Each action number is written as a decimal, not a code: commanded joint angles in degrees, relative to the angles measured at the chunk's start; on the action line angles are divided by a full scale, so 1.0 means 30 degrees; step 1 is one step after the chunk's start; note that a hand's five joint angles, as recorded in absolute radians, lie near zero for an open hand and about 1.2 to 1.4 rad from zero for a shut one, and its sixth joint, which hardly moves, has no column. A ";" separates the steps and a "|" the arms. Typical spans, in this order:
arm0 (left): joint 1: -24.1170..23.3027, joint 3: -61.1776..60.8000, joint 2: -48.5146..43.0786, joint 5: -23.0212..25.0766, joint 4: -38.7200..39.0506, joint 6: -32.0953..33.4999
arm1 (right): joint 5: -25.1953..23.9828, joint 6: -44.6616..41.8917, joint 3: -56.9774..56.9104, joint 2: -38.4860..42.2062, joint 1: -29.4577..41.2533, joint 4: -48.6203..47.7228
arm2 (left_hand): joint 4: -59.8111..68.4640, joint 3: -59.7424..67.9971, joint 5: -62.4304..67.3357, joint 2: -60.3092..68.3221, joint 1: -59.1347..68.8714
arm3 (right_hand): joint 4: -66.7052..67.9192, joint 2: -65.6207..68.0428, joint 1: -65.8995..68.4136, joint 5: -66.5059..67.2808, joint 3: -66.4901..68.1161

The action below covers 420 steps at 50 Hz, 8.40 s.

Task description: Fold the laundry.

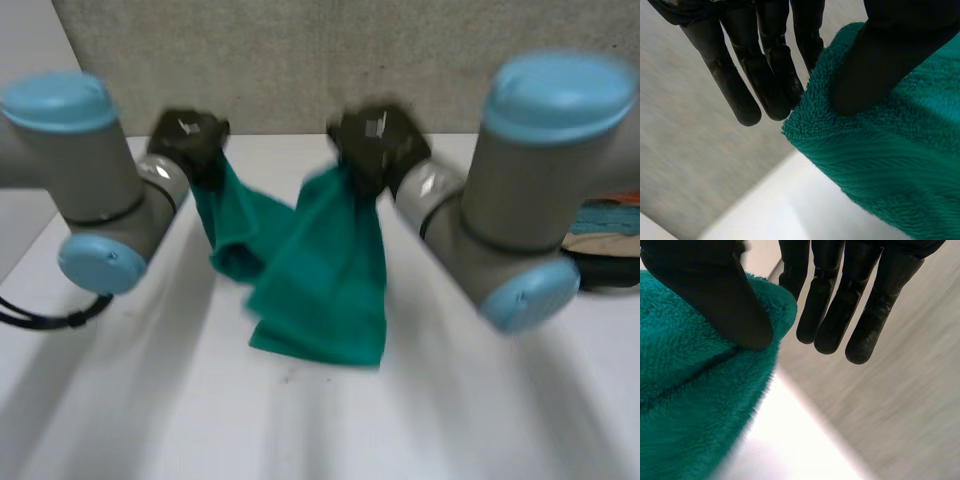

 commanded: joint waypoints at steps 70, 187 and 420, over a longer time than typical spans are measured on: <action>-0.1678 -0.1782 -0.4595 0.6011 -0.0967 0.3768 | 0.1412 -0.1504 1.9817 -0.7237 -0.3238 -0.2878 | -0.9317 -0.9050 -0.8262 -0.9147 -0.7715 | -1.8152 -1.7811 -1.3384 -1.7416 -1.7957; 0.3184 -1.4379 0.6537 -0.0405 0.6035 0.0779 | -0.1196 -0.1737 1.4719 -0.1905 -0.7633 -0.3668 | 0.3970 0.4237 0.5025 0.4141 0.5572 | -1.4060 -1.3718 -0.9291 -1.3323 -1.3864; 0.2012 -1.0480 0.1934 -0.3129 1.1602 0.8401 | 0.3524 -0.5548 0.2732 -0.0611 -0.4176 -0.1357 | -1.9363 -1.9096 -1.8308 -1.9192 -1.7761 | -1.9357 -1.9015 -1.4589 -1.8621 -1.9162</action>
